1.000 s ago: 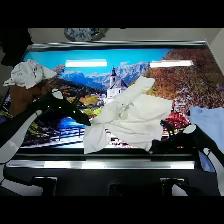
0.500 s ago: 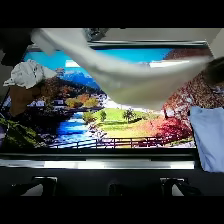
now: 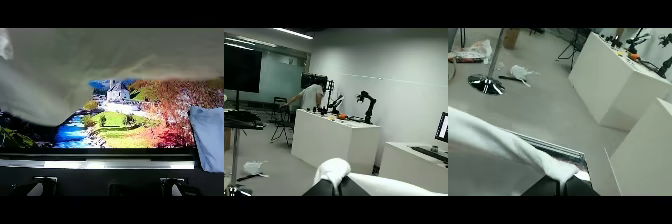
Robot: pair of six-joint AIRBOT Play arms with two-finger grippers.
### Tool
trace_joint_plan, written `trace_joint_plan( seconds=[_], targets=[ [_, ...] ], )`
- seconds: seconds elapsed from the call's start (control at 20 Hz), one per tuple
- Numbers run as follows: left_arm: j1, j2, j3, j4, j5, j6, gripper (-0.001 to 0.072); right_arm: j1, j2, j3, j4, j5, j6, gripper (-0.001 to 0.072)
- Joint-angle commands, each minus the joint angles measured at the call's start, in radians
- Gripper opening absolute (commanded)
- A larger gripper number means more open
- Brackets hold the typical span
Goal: Fold the shirts.
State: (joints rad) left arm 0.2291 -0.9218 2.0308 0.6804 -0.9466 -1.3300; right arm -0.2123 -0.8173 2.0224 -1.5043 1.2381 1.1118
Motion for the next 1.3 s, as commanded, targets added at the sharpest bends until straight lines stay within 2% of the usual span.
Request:
trace_joint_plan(
  seconds=[0.0,0.1,0.2,0.3,0.35,0.5,0.6,0.75,0.85,0.95,1.0,1.1,1.25],
  targets=[
    [0.006,0.006,-0.005,0.139,-0.059,-0.088,0.0031,0.0,-0.045,0.015,-0.009,0.115,0.007,0.0038],
    [0.006,-0.023,-0.069,0.243,-0.136,-0.121,0.0031,0.0,-0.151,0.003,0.021,0.24,-0.009,0.0038],
    [-0.004,-0.076,-0.185,0.267,-0.222,-0.121,0.0031,0.0,-0.306,-0.038,0.093,0.375,-0.041,0.0037],
    [-0.047,-0.155,-0.344,0.267,-0.259,-0.109,0.0031,0.007,-0.477,-0.124,0.199,0.407,-0.051,0.0037],
    [-0.074,-0.203,-0.425,0.267,-0.253,-0.089,0.0031,0.029,-0.562,-0.173,0.201,0.391,-0.051,0.0037],
    [-0.127,-0.416,-0.58,0.267,-0.168,-0.058,0.0032,0.121,-0.802,-0.237,0.108,0.297,-0.044,0.0038],
    [-0.13,-0.581,-0.56,0.251,-0.092,-0.057,0.0033,0.155,-0.924,-0.237,0.066,0.17,-0.005,0.0038],
    [-0.129,-0.771,-0.453,0.243,-0.016,-0.053,0.0034,0.152,-0.993,-0.237,0.06,-0.123,0.099,0.0039],
    [-0.135,-0.853,-0.367,0.238,0.04,0.002,0.0034,0.152,-0.994,-0.237,0.06,-0.353,0.138,0.0038],
    [-0.143,-0.892,-0.315,0.209,0.113,0.033,0.0034,0.152,-0.999,-0.237,0.056,-0.513,0.236,0.0038],
    [-0.147,-0.902,-0.306,0.177,0.158,0.033,0.0034,0.153,-1.009,-0.237,0.055,-0.542,0.268,0.0038],
    [-0.157,-0.917,-0.306,0.132,0.205,0.033,0.0034,0.153,-1.04,-0.237,0.056,-0.496,0.272,0.0038],
    [-0.16,-0.935,-0.306,0.131,0.114,0.032,0.0033,0.152,-1.062,-0.237,0.054,-0.347,0.245,0.004]
  ],
)
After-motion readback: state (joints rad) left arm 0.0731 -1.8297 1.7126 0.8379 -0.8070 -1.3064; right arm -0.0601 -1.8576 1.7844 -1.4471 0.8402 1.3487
